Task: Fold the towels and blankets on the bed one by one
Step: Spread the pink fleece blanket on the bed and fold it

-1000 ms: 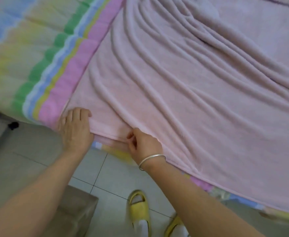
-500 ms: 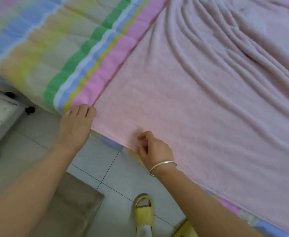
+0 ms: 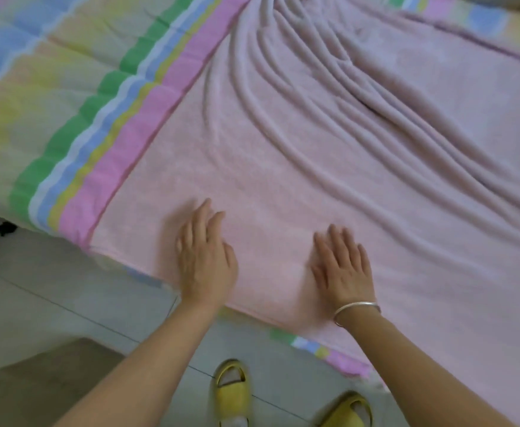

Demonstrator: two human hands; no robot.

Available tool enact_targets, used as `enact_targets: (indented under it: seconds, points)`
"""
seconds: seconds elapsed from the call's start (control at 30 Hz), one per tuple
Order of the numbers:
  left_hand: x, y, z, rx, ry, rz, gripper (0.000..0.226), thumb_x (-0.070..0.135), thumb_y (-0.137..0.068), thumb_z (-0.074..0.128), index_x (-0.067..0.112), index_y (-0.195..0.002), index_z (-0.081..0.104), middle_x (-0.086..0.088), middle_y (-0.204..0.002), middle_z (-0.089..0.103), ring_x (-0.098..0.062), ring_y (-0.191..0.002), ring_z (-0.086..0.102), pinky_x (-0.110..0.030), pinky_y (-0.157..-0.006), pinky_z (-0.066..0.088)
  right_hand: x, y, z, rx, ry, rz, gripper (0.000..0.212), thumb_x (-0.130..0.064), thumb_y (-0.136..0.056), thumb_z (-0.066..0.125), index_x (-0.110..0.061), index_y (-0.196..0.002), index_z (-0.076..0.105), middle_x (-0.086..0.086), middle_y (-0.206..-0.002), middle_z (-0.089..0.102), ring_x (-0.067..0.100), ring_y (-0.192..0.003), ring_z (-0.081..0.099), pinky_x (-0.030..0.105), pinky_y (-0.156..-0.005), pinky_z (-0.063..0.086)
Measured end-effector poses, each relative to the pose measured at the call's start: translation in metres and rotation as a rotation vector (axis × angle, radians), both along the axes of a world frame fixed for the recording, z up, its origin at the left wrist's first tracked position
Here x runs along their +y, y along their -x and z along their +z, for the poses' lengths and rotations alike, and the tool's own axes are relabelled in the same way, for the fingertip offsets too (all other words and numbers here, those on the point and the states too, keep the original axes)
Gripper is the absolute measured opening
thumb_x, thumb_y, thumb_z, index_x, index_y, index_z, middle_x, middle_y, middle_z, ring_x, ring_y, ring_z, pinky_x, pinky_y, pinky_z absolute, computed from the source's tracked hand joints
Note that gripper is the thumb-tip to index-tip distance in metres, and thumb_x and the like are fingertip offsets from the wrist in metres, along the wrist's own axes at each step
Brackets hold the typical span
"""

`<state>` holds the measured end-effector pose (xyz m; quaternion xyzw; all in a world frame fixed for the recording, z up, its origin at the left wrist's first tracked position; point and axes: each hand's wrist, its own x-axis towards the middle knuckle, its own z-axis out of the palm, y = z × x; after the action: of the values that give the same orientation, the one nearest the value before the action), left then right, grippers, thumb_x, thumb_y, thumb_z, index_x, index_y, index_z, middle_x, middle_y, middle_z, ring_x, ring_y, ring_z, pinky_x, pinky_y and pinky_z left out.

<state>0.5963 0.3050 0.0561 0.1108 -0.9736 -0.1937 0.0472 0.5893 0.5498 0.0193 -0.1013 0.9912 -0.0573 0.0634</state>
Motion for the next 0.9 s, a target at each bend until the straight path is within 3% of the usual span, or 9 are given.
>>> enact_targets:
  seconds: [0.1, 0.2, 0.23, 0.27, 0.33, 0.37, 0.5, 0.7, 0.9]
  points:
    - [0.088, 0.003, 0.012, -0.099, -0.109, -0.161, 0.056, 0.008, -0.078, 0.053, 0.015, -0.134, 0.050, -0.005, -0.154, 0.033, -0.030, -0.125, 0.048, -0.042, -0.098, 0.043, 0.103, -0.054, 0.012, -0.140, -0.099, -0.196, 0.058, -0.049, -0.089, 0.031, -0.026, -0.142, 0.035, 0.005, -0.149, 0.042, 0.026, -0.138, 0.030, 0.048, -0.106, 0.023]
    - [0.160, 0.011, 0.034, -0.209, -0.129, -0.298, 0.057, 0.007, -0.082, 0.055, 0.016, -0.138, 0.046, -0.002, -0.155, 0.028, -0.026, -0.122, 0.051, -0.036, -0.099, 0.041, 0.209, -0.110, 0.028, -0.284, -0.200, -0.311, 0.063, -0.062, -0.094, 0.011, -0.028, -0.139, 0.038, 0.004, -0.143, 0.049, 0.029, -0.125, 0.053, 0.048, -0.095, 0.039]
    - [0.179, 0.020, 0.037, -0.226, -0.141, -0.331, 0.055, 0.007, -0.085, 0.052, 0.017, -0.138, 0.044, 0.000, -0.154, 0.027, -0.026, -0.121, 0.052, -0.034, -0.099, 0.040, 0.239, -0.118, 0.037, -0.362, -0.240, -0.310, 0.061, -0.063, -0.093, 0.018, -0.027, -0.137, 0.038, 0.004, -0.142, 0.051, 0.030, -0.120, 0.058, 0.047, -0.089, 0.047]
    - [0.209, 0.028, 0.044, -0.248, -0.154, -0.353, 0.053, 0.006, -0.086, 0.050, 0.018, -0.137, 0.043, 0.001, -0.153, 0.028, -0.025, -0.119, 0.053, -0.033, -0.097, 0.040, 0.280, -0.126, 0.043, -0.452, -0.275, -0.324, 0.059, -0.061, -0.089, 0.042, -0.026, -0.137, 0.039, 0.002, -0.140, 0.052, 0.030, -0.117, 0.061, 0.047, -0.080, 0.054]
    - [0.259, 0.051, 0.050, -0.266, -0.164, -0.370, 0.050, 0.004, -0.087, 0.048, 0.019, -0.135, 0.044, 0.003, -0.150, 0.030, -0.024, -0.116, 0.055, -0.032, -0.094, 0.041, 0.331, -0.110, 0.051, -0.537, -0.262, -0.287, 0.088, -0.035, -0.055, 0.085, -0.025, -0.131, 0.043, -0.001, -0.134, 0.058, 0.028, -0.105, 0.067, 0.043, -0.063, 0.059]
    - [0.283, 0.062, 0.052, -0.266, -0.169, -0.369, 0.049, 0.004, -0.088, 0.047, 0.020, -0.135, 0.045, 0.004, -0.147, 0.033, -0.023, -0.115, 0.055, -0.032, -0.092, 0.042, 0.343, -0.098, 0.062, -0.572, -0.266, -0.271, 0.089, -0.023, -0.047, 0.088, -0.027, -0.126, 0.048, -0.002, -0.127, 0.061, 0.027, -0.098, 0.069, 0.041, -0.057, 0.059]
    - [0.383, 0.092, 0.056, -0.318, -0.203, -0.296, 0.039, 0.008, -0.090, 0.045, 0.017, -0.128, 0.052, -0.002, -0.133, 0.046, -0.026, -0.110, 0.057, -0.034, -0.091, 0.042, 0.399, -0.030, 0.101, -0.470, -0.151, -0.231, 0.048, -0.016, -0.091, 0.051, -0.033, -0.135, 0.044, -0.007, -0.128, 0.054, 0.023, -0.106, 0.062, 0.034, -0.080, 0.049]
    - [0.451, 0.098, 0.065, -0.385, -0.306, -0.132, 0.037, 0.011, -0.092, 0.045, 0.018, -0.127, 0.053, -0.001, -0.133, 0.047, -0.025, -0.115, 0.054, -0.033, -0.093, 0.043, 0.439, 0.078, 0.117, -0.441, 0.121, -0.326, 0.035, -0.015, -0.092, 0.051, -0.022, -0.126, 0.055, -0.001, -0.115, 0.063, 0.023, -0.101, 0.061, 0.027, -0.084, 0.045]
    - [0.450, 0.139, 0.062, -0.319, -0.317, -0.040, 0.036, 0.011, -0.091, 0.044, 0.019, -0.125, 0.053, 0.000, -0.130, 0.049, -0.025, -0.108, 0.057, -0.032, -0.088, 0.045, 0.408, 0.167, 0.107, -0.368, 0.357, -0.442, 0.028, -0.020, -0.090, 0.056, -0.019, -0.117, 0.061, 0.003, -0.114, 0.063, 0.021, -0.099, 0.060, 0.028, -0.088, 0.045]
